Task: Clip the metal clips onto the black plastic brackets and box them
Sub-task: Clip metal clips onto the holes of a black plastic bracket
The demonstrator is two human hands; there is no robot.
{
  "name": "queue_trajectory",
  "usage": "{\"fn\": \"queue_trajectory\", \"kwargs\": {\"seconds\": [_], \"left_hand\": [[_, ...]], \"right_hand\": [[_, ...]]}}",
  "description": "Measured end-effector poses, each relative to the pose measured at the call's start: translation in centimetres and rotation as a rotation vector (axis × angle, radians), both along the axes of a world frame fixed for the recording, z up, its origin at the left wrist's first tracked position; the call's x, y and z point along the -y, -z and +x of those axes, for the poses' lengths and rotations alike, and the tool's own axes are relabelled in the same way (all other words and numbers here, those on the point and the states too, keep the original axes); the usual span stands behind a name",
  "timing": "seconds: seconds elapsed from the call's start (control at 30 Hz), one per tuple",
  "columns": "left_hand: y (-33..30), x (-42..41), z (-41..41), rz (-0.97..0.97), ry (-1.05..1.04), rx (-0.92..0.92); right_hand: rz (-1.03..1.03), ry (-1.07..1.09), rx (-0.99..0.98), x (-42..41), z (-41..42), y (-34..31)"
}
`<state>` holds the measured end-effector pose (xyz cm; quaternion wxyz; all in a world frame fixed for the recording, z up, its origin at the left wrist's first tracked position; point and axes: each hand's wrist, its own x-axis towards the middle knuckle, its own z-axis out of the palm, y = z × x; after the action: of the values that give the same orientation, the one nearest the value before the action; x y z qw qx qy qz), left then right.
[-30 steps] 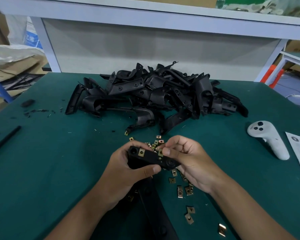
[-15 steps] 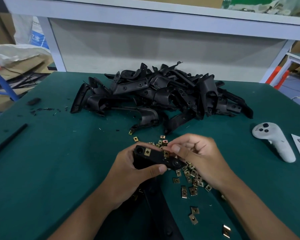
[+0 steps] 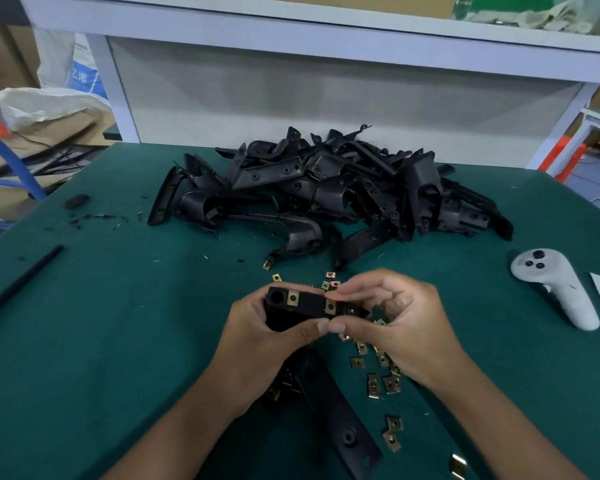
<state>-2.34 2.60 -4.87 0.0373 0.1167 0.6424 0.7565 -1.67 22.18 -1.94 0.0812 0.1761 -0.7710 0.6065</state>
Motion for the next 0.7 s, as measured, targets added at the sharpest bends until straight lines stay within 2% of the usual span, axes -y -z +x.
{"fn": "queue_trajectory", "kwargs": {"seconds": [0.23, 0.4, 0.53, 0.7], "left_hand": [[0.4, 0.0, -0.1, 0.005, 0.01, -0.03], [0.5, 0.0, -0.2, 0.084, 0.067, -0.051], [0.3, 0.1, -0.1, 0.113, 0.044, -0.084], [-1.2, -0.3, 1.6, 0.123, 0.089, -0.037]], "right_hand": [[-0.045, -0.025, -0.003, -0.2, -0.2, 0.2], [-0.096, -0.022, 0.064, -0.3, -0.6, 1.0], [0.019, 0.011, 0.051, -0.6, -0.8, 0.6], [0.157, 0.079, -0.074, -1.7, 0.5, -2.3]]}}
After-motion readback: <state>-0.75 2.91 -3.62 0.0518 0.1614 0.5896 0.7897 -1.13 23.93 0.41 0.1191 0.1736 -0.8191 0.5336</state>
